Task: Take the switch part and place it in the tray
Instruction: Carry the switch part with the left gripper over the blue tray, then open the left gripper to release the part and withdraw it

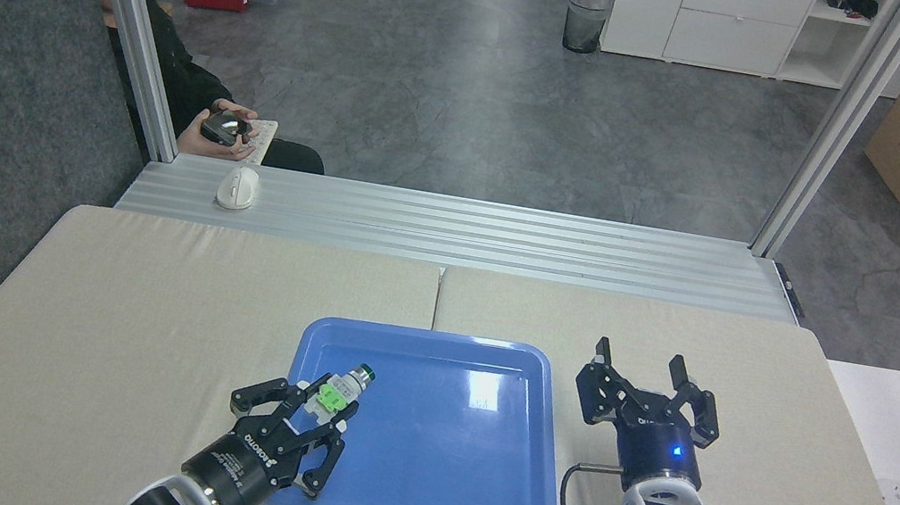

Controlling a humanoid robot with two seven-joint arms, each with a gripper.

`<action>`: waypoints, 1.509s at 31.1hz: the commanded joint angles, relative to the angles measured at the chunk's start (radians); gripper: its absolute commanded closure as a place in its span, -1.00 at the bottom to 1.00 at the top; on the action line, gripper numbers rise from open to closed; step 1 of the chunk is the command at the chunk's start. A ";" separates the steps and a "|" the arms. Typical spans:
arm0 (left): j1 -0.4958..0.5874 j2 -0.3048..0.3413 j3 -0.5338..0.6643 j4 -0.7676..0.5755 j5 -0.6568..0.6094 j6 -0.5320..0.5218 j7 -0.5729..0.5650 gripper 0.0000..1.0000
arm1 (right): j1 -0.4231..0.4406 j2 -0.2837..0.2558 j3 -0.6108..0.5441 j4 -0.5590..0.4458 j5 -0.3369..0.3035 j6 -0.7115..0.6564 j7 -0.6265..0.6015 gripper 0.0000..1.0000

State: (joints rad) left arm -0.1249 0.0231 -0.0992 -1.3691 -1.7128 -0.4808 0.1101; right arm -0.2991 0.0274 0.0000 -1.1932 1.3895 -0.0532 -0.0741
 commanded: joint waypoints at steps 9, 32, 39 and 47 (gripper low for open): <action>-0.061 -0.075 -0.108 0.128 -0.142 0.039 -0.029 1.00 | 0.000 0.000 -0.005 0.000 0.000 0.001 -0.001 -1.00; -0.075 -0.058 0.018 -0.041 -0.068 0.117 -0.121 -0.91 | 0.000 0.000 -0.005 0.000 0.000 0.001 -0.003 -1.00; -0.148 -0.015 0.182 -0.025 0.140 0.123 -0.138 -0.96 | 0.000 0.000 -0.005 0.000 0.000 0.001 -0.003 -1.00; -0.214 0.060 0.312 0.045 0.229 0.126 -0.147 -0.97 | 0.000 0.002 -0.005 0.000 0.000 0.001 -0.003 -1.00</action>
State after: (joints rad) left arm -0.2771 -0.0036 -0.0077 -1.3536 -1.5981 -0.3556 -0.0341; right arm -0.2991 0.0283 0.0000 -1.1934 1.3898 -0.0530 -0.0765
